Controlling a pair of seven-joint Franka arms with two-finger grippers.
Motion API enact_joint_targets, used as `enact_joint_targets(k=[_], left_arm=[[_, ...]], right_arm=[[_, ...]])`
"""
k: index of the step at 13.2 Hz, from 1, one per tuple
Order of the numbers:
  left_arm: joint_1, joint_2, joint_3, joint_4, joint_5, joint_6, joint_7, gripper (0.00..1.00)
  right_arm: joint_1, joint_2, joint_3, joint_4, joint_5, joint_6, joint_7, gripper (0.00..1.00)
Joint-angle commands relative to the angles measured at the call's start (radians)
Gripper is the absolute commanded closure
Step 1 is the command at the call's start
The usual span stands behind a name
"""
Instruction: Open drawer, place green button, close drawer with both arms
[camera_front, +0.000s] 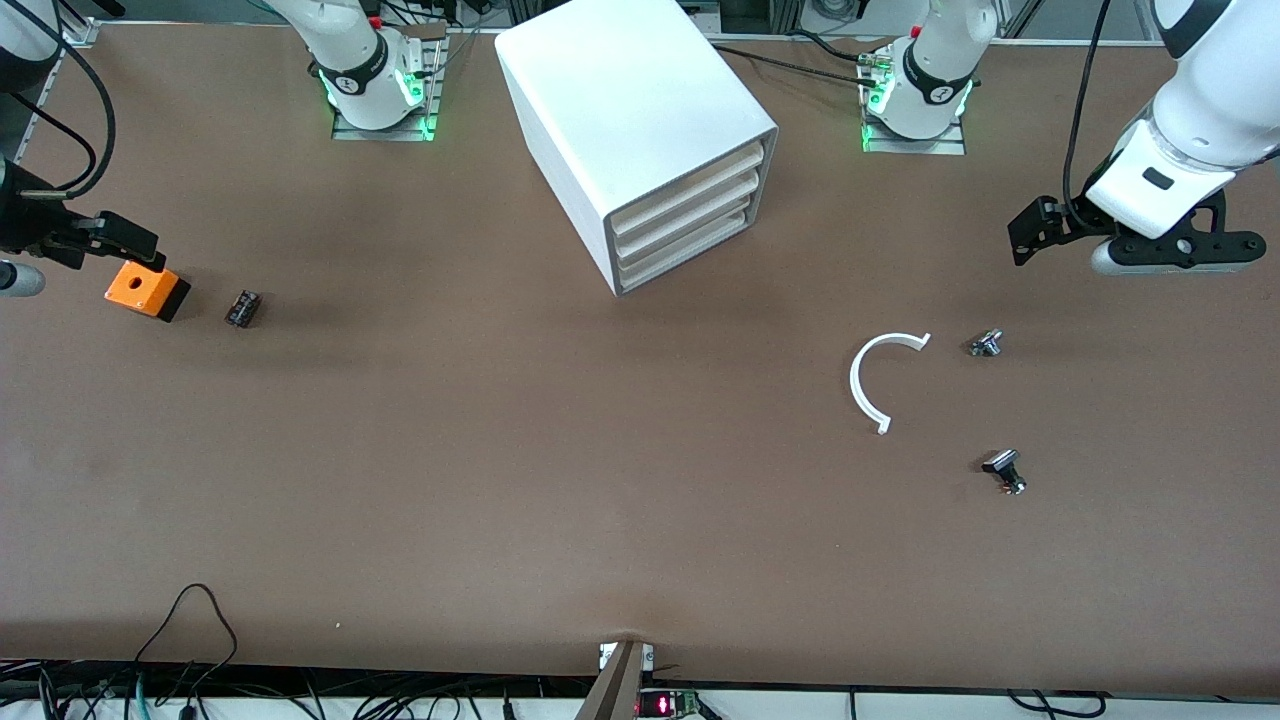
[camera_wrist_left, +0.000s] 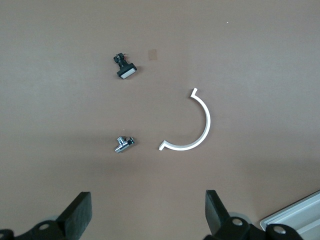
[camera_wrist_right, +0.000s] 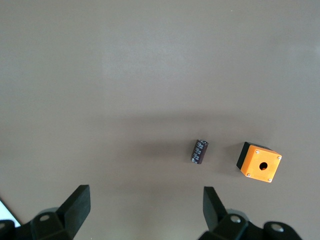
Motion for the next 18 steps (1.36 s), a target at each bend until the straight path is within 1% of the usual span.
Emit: enact_joint_targets(k=[1, 2, 4, 7, 18], left_arm=[[-0.057, -0.034, 0.118, -0.047, -0.036, 0.037, 0.119, 0.0], [-0.075, -0.036, 0.149, -0.057, -0.054, 0.038, 0.143, 0.0], [-0.101, -0.041, 0.152, -0.056, -0.05, 0.034, 0.138, 0.0], [-0.103, -0.022, 0.143, -0.024, -0.045, 0.011, 0.135, 0.0], [-0.105, -0.021, 0.134, -0.019, -0.042, 0.015, 0.137, 0.0]], right_arm=[[0.0, -0.007, 0.0, 0.011, 0.006, -0.012, -0.001, 0.0], [0.0, -0.007, 0.0, 0.012, 0.006, -0.012, -0.001, 0.0], [0.0, -0.007, 0.0, 0.012, 0.009, -0.003, 0.001, 0.0], [0.0, -0.007, 0.0, 0.012, 0.009, -0.003, -0.001, 0.0], [0.0, -0.006, 0.0, 0.012, 0.007, -0.012, -0.002, 0.0]])
